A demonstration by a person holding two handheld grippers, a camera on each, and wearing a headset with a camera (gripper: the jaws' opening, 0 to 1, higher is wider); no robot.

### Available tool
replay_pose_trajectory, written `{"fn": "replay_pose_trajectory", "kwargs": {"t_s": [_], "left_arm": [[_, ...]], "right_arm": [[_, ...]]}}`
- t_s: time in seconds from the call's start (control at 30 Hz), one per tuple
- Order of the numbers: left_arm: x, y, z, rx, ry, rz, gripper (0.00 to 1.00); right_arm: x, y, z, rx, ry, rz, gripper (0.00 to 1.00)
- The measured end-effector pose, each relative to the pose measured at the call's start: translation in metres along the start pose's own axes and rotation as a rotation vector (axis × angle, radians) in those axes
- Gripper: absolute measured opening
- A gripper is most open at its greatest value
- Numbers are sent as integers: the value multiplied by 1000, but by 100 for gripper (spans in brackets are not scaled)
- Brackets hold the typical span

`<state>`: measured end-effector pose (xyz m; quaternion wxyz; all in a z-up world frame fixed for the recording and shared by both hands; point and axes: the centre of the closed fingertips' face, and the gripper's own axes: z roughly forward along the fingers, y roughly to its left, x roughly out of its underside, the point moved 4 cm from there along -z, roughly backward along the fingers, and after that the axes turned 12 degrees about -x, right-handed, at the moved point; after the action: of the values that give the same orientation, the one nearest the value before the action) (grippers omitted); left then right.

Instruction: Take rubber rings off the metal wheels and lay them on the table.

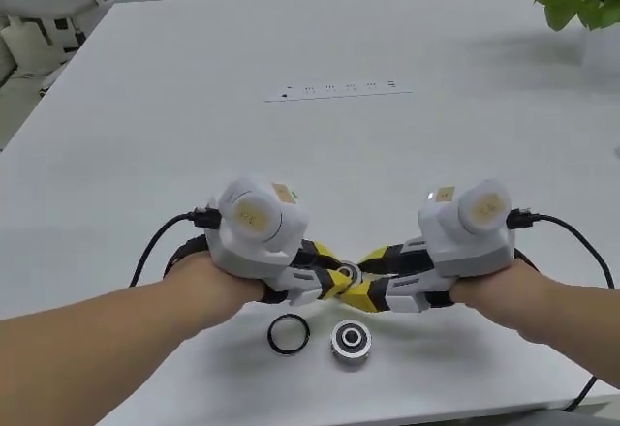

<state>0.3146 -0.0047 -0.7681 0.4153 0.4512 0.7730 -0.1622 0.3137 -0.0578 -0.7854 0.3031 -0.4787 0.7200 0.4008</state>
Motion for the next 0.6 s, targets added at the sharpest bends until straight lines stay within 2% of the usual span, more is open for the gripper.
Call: {"fn": "replay_pose_trajectory", "kwargs": {"t_s": [0.4, 0.6], "left_arm": [[0, -2, 0, -3, -1, -5, 14], [0, -2, 1, -4, -2, -5, 14]], "right_arm": [[4, 1, -6, 5, 6, 11, 21], [9, 0, -11, 7, 17, 28, 13]]}}
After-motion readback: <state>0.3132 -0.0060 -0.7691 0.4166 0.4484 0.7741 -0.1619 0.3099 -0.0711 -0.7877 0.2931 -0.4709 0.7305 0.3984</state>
